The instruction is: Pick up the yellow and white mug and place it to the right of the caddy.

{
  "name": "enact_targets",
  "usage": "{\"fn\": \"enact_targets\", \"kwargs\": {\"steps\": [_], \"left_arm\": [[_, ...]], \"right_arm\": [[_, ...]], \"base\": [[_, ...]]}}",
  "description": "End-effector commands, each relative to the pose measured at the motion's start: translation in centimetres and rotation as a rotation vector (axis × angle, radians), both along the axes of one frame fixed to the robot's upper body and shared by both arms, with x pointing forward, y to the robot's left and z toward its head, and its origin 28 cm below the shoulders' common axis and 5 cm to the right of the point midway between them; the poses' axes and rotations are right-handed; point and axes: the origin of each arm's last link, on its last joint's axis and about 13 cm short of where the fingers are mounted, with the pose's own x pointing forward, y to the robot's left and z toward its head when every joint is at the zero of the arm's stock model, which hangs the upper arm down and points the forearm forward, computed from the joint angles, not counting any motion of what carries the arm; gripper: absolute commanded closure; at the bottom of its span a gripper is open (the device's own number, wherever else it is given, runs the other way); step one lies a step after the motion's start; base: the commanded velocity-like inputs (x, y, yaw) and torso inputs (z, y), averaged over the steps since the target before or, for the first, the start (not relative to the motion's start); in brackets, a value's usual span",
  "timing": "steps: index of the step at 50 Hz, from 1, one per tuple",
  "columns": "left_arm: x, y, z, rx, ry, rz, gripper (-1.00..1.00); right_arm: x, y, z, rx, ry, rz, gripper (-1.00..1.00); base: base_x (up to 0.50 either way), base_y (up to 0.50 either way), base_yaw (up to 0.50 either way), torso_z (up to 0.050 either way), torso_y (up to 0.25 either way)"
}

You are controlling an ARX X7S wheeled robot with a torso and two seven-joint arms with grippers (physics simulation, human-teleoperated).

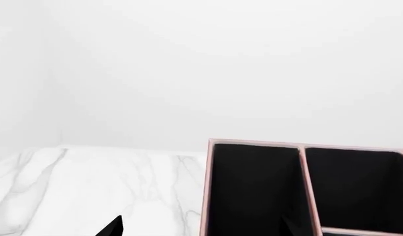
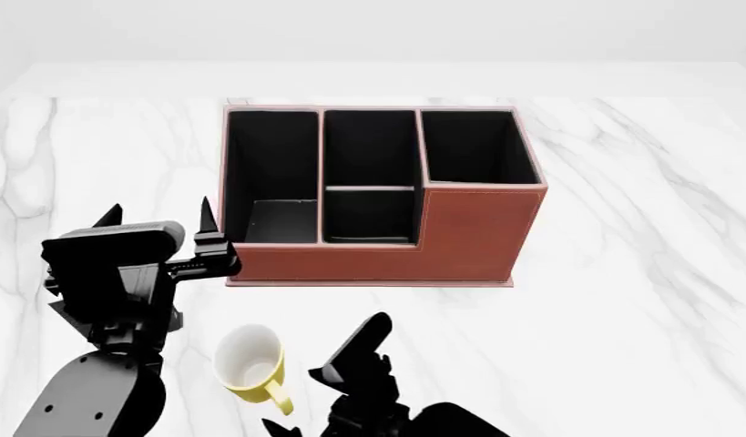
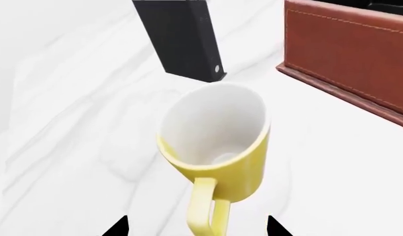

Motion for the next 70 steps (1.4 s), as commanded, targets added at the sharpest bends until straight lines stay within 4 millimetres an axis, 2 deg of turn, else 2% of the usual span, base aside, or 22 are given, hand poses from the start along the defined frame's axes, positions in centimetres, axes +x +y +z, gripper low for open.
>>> {"fn": "enact_targets", "kwargs": {"steps": [1, 38, 65, 66, 70], "left_arm": [[0.0, 0.0, 0.0, -0.001, 0.001, -0.002, -1.0], [-0.2, 0.1, 0.2, -0.008, -0.001, -0.005, -1.0], [-0.2, 0.1, 0.2, -0.011, 0.002, -0.008, -1.0], [-0.2, 0.1, 0.1, -0.012, 0.002, -0.009, -1.0], [-0.2, 0.1, 0.2, -0.012, 0.002, -0.008, -1.0]], "right_arm": [[0.5, 0.4, -0.6, -0.01, 0.021, 0.011, -1.0], [1.8, 1.3, -2.0, -0.041, 0.07, 0.048, -1.0], [2.9, 1.7, -2.3, -0.051, 0.088, 0.052, -1.0], [2.9, 1.7, -2.3, -0.052, 0.089, 0.053, 1.0], [3.0, 1.8, -2.3, -0.056, 0.089, 0.054, 1.0]], "base": [[0.0, 0.0, 0.0, 0.0, 0.0], [0.0, 0.0, 0.0, 0.0, 0.0], [0.0, 0.0, 0.0, 0.0, 0.0], [0.0, 0.0, 0.0, 0.0, 0.0], [0.0, 0.0, 0.0, 0.0, 0.0]]}}
